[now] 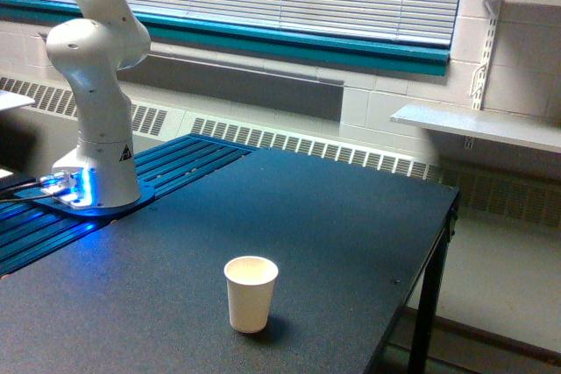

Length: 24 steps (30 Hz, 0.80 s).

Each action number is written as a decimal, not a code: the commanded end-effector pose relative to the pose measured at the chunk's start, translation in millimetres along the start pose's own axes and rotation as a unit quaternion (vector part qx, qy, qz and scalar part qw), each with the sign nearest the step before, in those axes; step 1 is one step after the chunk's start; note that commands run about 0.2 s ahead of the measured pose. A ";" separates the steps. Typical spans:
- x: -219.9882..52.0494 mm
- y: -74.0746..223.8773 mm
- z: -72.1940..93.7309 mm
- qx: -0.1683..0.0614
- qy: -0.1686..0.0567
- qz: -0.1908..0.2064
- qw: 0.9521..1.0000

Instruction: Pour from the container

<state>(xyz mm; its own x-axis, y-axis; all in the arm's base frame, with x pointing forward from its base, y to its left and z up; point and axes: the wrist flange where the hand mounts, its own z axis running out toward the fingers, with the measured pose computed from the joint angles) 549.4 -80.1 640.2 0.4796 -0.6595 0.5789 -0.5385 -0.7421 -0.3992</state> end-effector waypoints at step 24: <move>23.0 81.5 8.6 -0.009 0.029 0.021 0.999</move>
<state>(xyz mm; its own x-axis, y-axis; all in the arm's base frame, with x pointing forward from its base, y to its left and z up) 529.5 -139.1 629.5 0.3962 -0.7070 0.5858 -0.5742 -0.6887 -0.4427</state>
